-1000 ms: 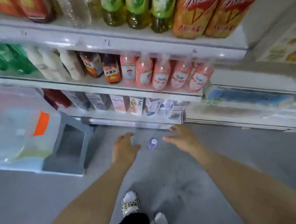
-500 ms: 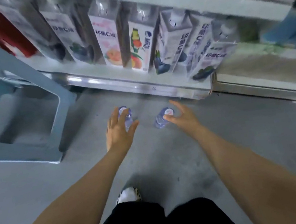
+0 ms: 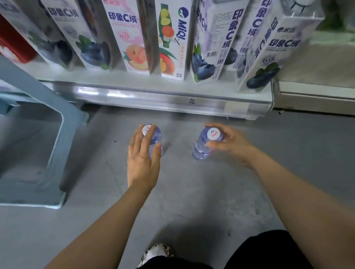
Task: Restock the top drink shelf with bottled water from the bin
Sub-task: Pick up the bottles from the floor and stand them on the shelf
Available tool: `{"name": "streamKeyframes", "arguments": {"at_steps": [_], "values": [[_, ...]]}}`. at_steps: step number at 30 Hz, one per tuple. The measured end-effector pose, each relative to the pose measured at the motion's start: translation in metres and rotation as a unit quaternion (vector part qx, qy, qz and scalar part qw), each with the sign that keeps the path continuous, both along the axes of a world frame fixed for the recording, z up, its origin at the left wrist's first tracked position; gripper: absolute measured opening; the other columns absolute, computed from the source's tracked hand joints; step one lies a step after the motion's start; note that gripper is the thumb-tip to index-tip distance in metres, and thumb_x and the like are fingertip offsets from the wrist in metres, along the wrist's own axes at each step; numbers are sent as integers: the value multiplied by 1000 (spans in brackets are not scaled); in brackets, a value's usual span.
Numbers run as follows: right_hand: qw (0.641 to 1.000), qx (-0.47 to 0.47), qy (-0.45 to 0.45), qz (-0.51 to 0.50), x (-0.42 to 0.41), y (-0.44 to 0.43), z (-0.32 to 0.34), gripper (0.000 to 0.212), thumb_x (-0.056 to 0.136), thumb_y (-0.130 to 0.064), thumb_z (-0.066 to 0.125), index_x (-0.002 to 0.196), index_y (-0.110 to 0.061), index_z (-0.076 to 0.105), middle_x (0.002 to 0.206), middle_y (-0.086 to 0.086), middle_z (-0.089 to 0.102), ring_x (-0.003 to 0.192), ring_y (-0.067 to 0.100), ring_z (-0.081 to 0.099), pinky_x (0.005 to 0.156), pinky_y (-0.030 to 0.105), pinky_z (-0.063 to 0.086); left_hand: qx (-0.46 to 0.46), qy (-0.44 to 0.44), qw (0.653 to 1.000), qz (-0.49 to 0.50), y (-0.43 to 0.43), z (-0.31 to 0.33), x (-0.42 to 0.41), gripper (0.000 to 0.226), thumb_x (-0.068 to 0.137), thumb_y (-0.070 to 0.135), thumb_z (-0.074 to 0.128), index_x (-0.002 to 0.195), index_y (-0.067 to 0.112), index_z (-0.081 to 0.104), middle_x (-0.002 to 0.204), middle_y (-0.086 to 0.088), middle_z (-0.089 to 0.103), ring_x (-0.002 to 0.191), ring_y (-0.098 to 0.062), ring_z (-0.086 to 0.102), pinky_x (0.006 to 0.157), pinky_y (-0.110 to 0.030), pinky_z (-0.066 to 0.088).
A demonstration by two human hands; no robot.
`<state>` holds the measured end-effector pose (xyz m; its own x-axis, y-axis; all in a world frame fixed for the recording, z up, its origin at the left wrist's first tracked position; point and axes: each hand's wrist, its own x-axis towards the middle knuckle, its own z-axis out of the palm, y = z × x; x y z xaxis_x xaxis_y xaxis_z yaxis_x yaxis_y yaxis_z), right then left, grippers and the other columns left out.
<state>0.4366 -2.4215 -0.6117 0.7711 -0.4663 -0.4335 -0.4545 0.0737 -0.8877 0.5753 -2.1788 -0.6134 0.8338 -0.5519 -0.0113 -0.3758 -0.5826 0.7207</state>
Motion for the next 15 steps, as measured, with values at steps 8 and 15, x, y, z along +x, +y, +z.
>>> {"name": "streamKeyframes", "arguments": {"at_steps": [8, 15], "values": [[992, 4, 15, -127, 14, -9, -9, 40, 72, -11, 91, 105, -19, 71, 101, -6, 75, 90, 9, 68, 81, 25, 58, -36, -4, 999, 11, -3, -15, -3, 54, 100, 59, 24, 149, 38, 35, 157, 7, 31, 136, -16, 31, 107, -25, 25], [977, 40, 81, -195, 17, -7, -11, 46, 70, -35, 93, 104, -12, 73, 103, 8, 78, 93, 24, 75, 91, 45, 60, -31, -11, 999, 1, -1, -17, 0, 62, 97, 67, 16, 149, 39, 33, 157, 5, 31, 135, -20, 33, 107, -28, 29]]}}
